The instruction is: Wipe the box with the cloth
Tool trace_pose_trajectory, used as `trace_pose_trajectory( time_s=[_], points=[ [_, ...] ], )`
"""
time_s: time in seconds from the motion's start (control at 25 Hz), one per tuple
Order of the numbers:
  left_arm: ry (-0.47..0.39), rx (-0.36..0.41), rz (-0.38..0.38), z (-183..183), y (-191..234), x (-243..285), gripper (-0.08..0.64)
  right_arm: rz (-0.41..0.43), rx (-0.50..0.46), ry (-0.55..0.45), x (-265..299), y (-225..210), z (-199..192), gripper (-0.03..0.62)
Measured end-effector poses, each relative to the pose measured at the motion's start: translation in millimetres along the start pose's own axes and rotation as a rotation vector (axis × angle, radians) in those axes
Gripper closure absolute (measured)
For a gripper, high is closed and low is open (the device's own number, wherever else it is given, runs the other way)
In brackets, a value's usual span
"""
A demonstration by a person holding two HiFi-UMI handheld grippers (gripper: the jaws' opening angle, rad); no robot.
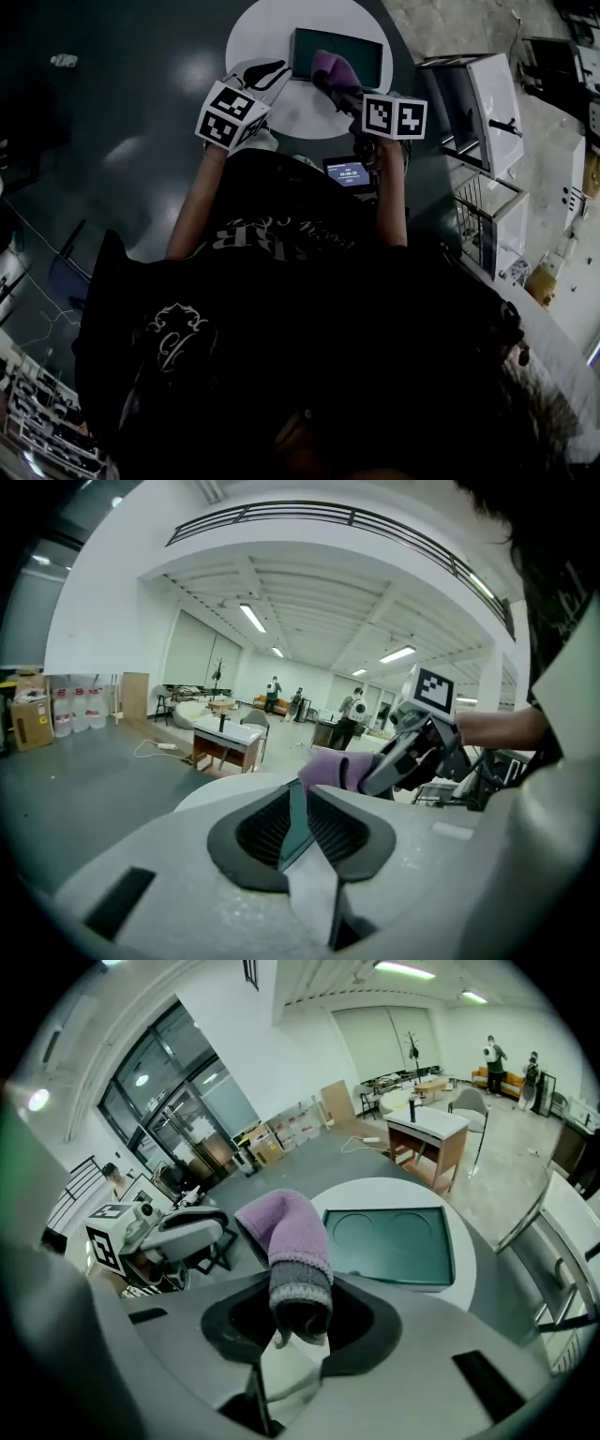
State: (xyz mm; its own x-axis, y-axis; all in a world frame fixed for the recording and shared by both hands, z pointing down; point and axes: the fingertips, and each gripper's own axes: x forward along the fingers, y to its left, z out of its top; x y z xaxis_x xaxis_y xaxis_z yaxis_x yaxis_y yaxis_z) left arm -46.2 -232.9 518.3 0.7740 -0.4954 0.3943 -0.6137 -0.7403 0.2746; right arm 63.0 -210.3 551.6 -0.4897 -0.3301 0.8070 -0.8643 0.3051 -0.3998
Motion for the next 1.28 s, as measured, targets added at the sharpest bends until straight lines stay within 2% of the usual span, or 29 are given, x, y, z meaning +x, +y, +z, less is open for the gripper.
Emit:
trace_pose_trajectory(
  time_s=[0.28,0.48,0.68,0.88,1.08,1.28],
  points=[
    [-0.020,0.062,-0.047,4.9,-74.9,27.7,0.508,-0.028,0.059,-0.076,-59.7,-35.3,-57.2,0.491],
    [-0.031,0.082,-0.049,1.5,-150.2,8.2,0.508,-0.013,0.056,-0.119,-110.5,-27.6,-111.7,0.491],
    [-0.010,0.102,-0.044,-25.8,-238.6,-7.4,0.508,0.011,0.059,-0.170,-155.9,-28.2,-174.9,0.491],
    [-0.010,0.059,-0.026,-61.2,-314.2,-24.3,0.508,0.033,0.047,-0.227,-191.6,-29.3,-231.4,0.491],
    [0.014,0.090,-0.001,-85.8,-350.3,-48.3,0.508,0.065,0.020,-0.239,-203.9,-13.6,-268.2,0.492],
    [-0.019,0.110,0.022,-82.7,-366.2,-74.9,0.508,0.103,0.001,-0.274,-209.3,11.0,-280.5,0.491]
  ],
)
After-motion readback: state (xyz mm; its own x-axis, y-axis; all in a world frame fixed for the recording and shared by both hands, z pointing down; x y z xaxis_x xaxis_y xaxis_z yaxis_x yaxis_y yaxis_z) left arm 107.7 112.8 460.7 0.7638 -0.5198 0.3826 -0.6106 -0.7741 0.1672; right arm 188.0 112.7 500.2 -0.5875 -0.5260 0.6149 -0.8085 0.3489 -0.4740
